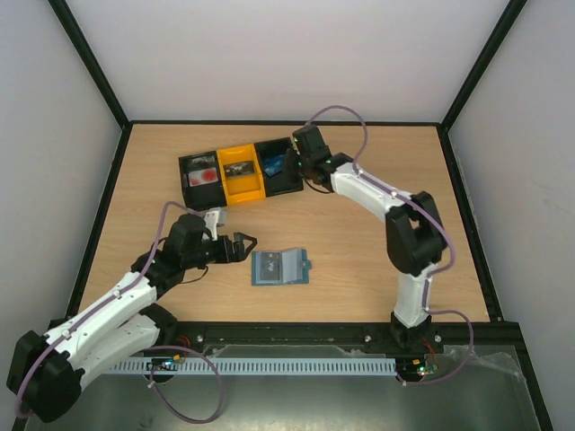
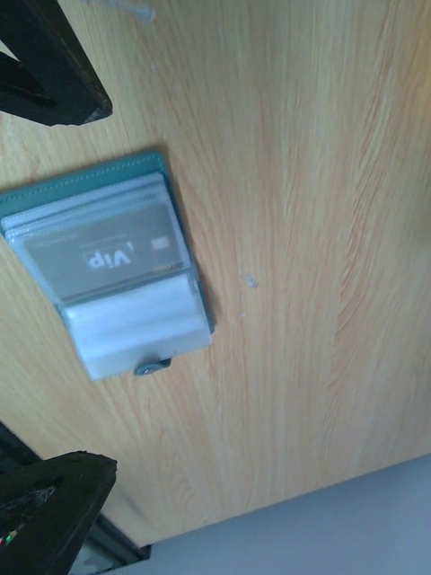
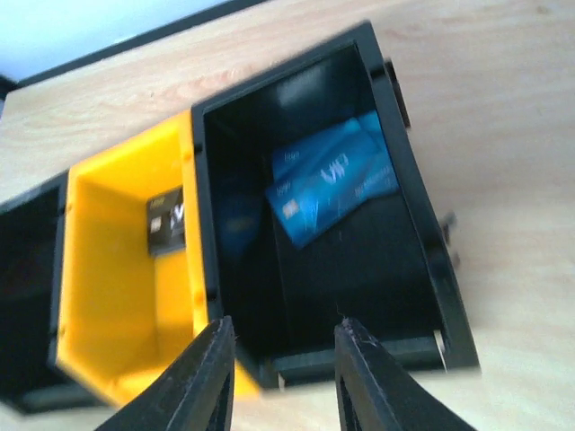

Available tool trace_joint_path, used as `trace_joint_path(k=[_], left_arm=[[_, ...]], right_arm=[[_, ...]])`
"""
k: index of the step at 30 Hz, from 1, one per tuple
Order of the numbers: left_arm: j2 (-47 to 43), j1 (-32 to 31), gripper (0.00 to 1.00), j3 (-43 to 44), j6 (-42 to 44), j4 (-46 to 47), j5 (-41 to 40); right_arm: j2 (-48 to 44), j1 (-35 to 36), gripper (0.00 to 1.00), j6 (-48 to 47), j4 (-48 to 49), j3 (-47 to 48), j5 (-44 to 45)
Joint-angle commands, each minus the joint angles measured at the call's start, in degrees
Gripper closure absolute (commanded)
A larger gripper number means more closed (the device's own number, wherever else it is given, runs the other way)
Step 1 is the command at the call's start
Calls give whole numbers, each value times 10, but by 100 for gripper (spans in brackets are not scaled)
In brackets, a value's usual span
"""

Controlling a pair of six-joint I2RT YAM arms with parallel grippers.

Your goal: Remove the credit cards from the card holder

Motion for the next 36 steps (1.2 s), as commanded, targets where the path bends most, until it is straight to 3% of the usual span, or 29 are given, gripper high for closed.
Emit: trace_joint_path(k=[1,9,16,25,36], left_arm=[[11,4,0,-34,-26,77,76],[42,6,0,-69,-68,149,119],[58,6,0,-114,-119,225,143],[46,6,0,-158,-142,246,135],[48,6,0,-164,-148,257,143]], right_arm=[[-110,14,68,41,25,-115,-37],[-222,68,65,78,45,-293,-56],[-289,132,65,147,133,-427,-74],[-241,212,66,189,180,-460,-70],[-223,222,69,199,164,-486,-33]])
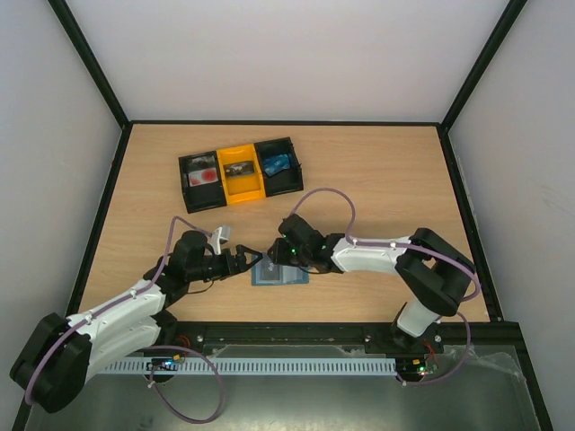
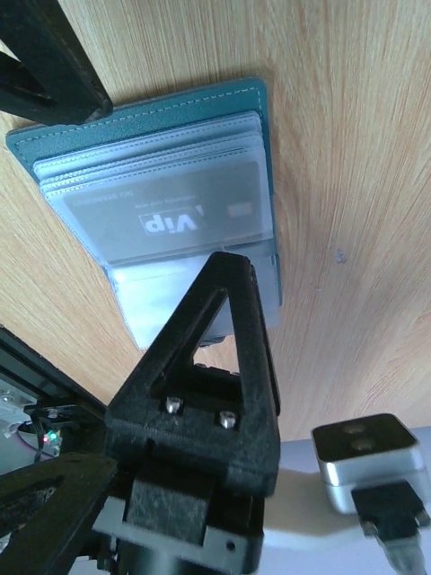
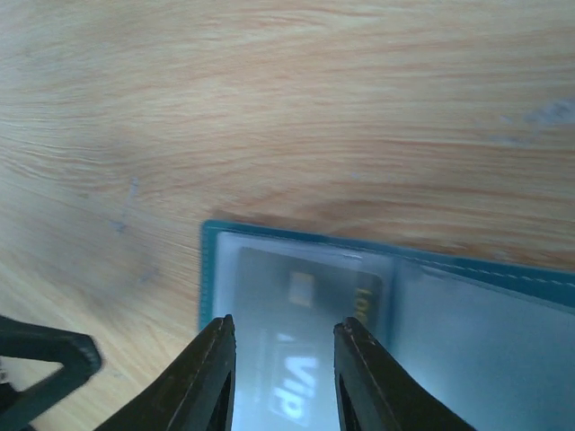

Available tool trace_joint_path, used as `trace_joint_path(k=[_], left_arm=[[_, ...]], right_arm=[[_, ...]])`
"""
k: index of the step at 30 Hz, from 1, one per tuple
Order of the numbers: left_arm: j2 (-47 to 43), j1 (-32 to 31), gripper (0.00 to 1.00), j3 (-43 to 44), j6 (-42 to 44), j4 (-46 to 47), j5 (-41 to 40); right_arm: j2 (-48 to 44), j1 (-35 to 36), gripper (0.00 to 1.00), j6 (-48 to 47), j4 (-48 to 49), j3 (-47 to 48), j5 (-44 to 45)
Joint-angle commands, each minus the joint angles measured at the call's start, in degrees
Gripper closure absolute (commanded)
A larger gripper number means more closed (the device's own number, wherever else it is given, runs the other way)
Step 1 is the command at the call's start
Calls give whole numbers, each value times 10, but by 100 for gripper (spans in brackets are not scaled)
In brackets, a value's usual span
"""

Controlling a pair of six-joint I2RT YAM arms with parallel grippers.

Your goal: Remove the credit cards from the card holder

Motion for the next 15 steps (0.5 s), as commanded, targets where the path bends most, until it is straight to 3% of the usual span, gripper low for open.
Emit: trace_joint_path(k=[1,7,15], left_arm=[[1,2,0,-9,-4,17,13],[-1,3,0,-12,-12,30,15],[4,1,0,-20,-45,91,32]], right_arm=[[-10,4,69,11,-5,-32,37],[1,4,73,12,24,-64,10],[1,4,90,5,22,-89,37]])
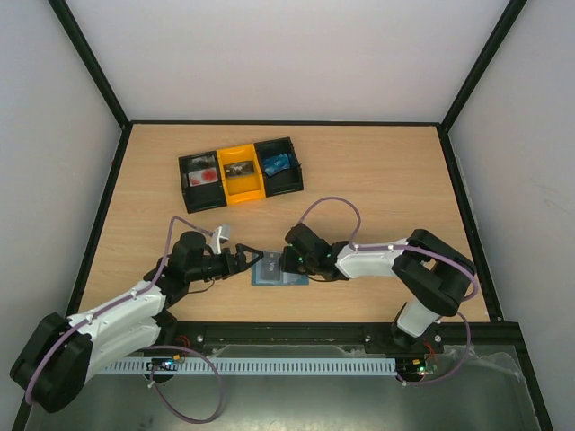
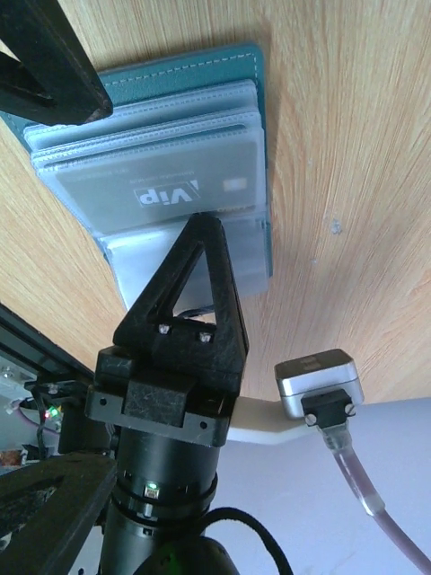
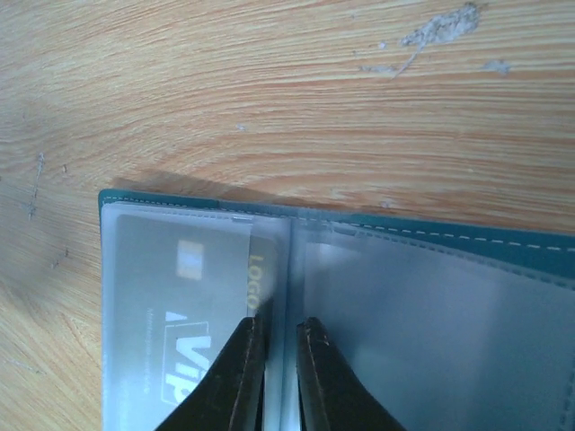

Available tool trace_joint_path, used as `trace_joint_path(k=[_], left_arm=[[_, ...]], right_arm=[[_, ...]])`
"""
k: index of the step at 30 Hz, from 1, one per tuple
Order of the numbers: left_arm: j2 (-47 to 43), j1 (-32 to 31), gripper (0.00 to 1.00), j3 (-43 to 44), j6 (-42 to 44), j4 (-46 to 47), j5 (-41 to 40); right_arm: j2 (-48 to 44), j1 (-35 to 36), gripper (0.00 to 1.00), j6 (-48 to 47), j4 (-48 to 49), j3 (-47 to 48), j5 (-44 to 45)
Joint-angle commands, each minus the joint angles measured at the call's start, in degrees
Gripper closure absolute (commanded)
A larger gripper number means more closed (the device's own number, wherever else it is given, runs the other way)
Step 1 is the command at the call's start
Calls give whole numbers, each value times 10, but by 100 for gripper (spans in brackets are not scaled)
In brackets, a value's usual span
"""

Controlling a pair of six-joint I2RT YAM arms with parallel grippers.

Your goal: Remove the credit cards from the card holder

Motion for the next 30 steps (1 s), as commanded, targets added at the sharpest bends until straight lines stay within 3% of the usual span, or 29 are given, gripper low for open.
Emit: trace_joint_path(k=[1,13,20,25,30], left_arm=[[5,1,0,-11,-27,60,19],[57,-2,0,-28,-95,198,34],[71,-1,0,-37,-103,209,25],[-44,10,0,-35,-71,76,-45],[-117,39,0,0,-28,-62,-57]], right_arm=[[0,4,92,-3,-10,-21,26],[-8,3,96,-18,16,-48,30],[-50,4,94,-29,-31,-24,51],[-85,4,90,-23,-51,-9,44],[-91,11,83,7,-26,-10,25]])
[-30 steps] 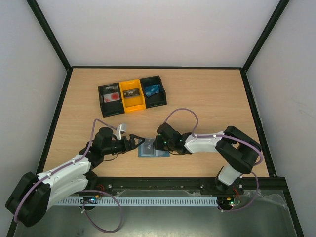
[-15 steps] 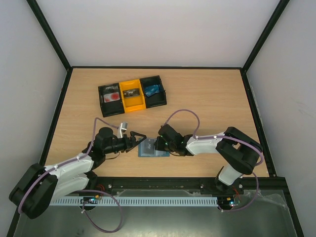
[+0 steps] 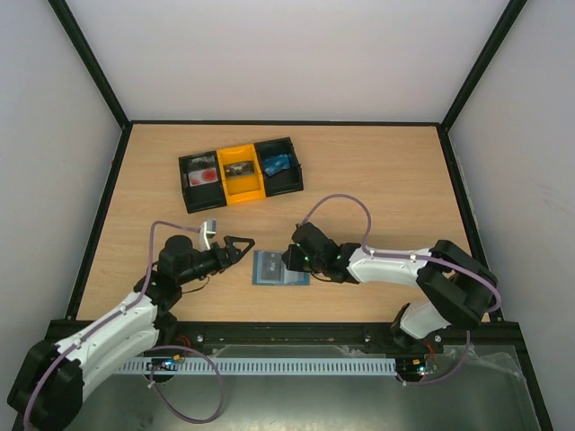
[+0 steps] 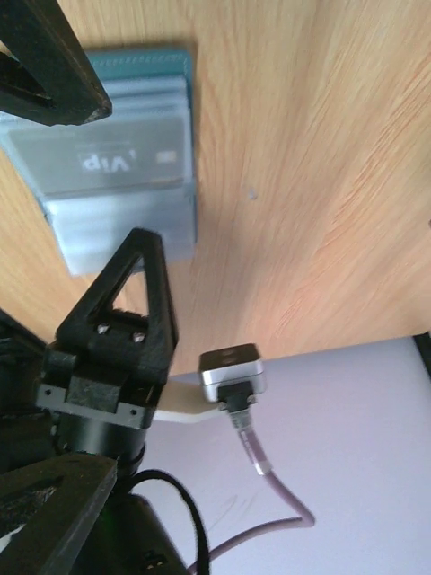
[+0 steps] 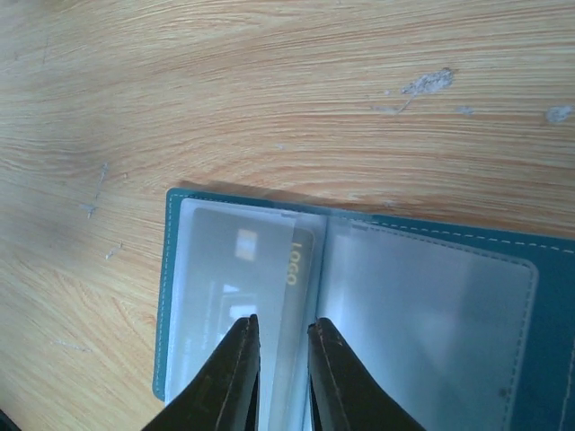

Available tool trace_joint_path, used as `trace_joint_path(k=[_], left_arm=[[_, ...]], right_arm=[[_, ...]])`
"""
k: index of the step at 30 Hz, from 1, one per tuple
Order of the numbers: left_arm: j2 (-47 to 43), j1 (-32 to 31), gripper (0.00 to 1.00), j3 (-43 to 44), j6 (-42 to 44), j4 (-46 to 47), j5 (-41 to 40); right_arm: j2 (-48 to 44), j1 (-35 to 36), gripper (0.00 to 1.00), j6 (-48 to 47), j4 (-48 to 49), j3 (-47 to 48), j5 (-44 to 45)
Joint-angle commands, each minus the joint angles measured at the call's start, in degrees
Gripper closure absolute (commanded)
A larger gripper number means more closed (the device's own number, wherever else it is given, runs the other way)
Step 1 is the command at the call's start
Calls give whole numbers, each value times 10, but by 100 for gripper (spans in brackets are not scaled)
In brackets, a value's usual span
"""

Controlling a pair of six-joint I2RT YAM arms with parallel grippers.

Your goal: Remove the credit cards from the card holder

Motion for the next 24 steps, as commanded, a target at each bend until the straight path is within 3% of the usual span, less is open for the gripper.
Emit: trace_joint_path(k=[1,7,12,24], left_arm=[[-43,29,0,41,46,-152,-21],[-80,40,0,117,97,-271,-52],[-58,40,0,170,139,-321,-42],[-35,40,0,190,149,-308,-19]], right_arm=[[-12,13,82,28,-1,13,1],[-3,26,81,52,9,22,7],[-12,30,81,79,33,5,22],[29,45,81,90,55,8,14]])
